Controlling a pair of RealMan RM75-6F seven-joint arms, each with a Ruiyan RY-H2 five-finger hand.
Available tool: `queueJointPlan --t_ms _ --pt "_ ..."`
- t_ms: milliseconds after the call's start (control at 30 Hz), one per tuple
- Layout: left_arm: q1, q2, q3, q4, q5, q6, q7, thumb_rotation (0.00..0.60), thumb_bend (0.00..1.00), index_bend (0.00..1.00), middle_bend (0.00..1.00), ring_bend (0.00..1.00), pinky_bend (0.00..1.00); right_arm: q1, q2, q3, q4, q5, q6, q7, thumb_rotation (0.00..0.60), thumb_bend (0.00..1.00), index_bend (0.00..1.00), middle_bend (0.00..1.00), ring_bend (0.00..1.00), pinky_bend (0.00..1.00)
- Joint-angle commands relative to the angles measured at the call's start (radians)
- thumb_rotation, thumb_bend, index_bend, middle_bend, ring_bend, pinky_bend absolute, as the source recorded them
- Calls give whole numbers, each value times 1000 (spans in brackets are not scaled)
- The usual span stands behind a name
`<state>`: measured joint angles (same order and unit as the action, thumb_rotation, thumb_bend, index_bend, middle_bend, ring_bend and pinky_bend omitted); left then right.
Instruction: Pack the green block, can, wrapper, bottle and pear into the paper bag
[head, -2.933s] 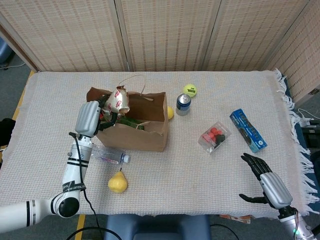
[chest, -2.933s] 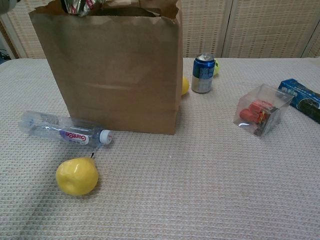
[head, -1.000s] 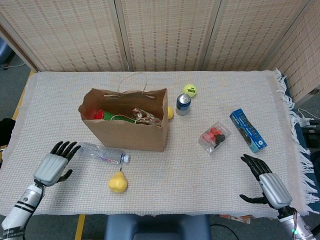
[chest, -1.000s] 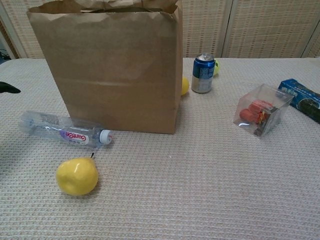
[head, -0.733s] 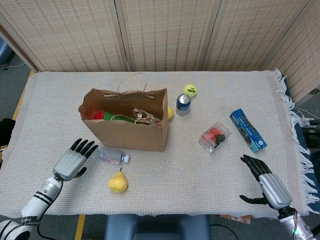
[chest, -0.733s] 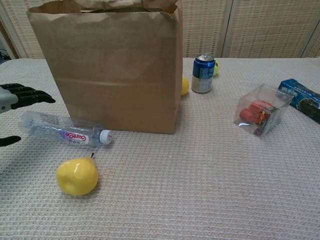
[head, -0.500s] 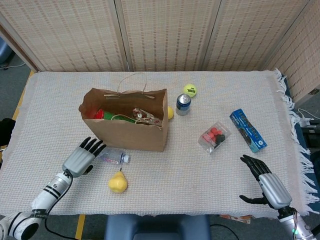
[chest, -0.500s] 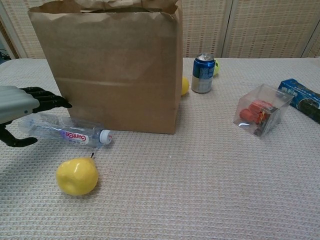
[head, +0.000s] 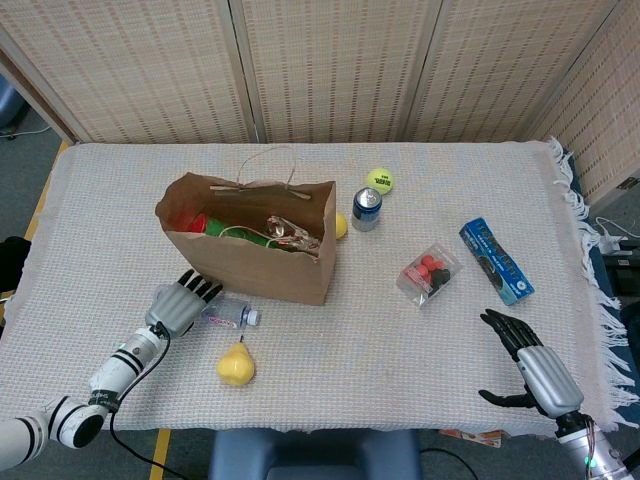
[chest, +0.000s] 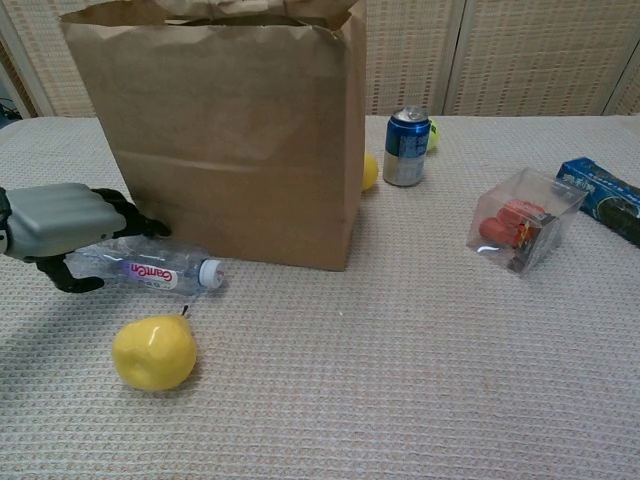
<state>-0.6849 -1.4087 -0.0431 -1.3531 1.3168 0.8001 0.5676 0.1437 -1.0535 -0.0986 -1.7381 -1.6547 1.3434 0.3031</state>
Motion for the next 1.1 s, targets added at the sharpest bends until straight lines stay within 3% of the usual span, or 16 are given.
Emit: queueJointPlan --t_ms 33,133,200,300,467,667,833,1100 --pt "-8 -9 4 14 -9 -5 12 600 378 122 25 30 155 0 1 0 -1 0 -1 1 600 11 0 0 0 60" --pt "-9 -12 7 22 -10 -1 15 600 440 280 159 144 272 1 1 0 -1 0 -2 2 600 11 0 0 0 60" --pt "2 -16 17 41 13 33 9 600 523 492 388 352 464 1 1 0 -2 1 -3 1 600 11 0 0 0 59" --pt "22 -13 27 54 48 85 -39 600 560 644 605 550 618 1 1 1 -1 1 -1 1 600 11 0 0 0 60" --pt "62 28 23 48 83 183 -122 600 574 706 672 610 664 -1 0 1 0 2 1 -1 600 11 0 0 0 60" --pt "139 121 -27 0 29 318 -188 600 575 708 673 610 664 -3 -3 1 4 0 5 -5 600 10 0 0 0 60" --pt "217 137 -148 -40 -127 463 -261 600 575 710 673 610 654 -5 -7 0 8 -3 7 -10 600 11 0 0 0 59" --pt "252 147 -477 -234 -537 540 -441 600 575 710 673 610 647 -8 -12 0 12 -4 11 -19 600 10 0 0 0 59"
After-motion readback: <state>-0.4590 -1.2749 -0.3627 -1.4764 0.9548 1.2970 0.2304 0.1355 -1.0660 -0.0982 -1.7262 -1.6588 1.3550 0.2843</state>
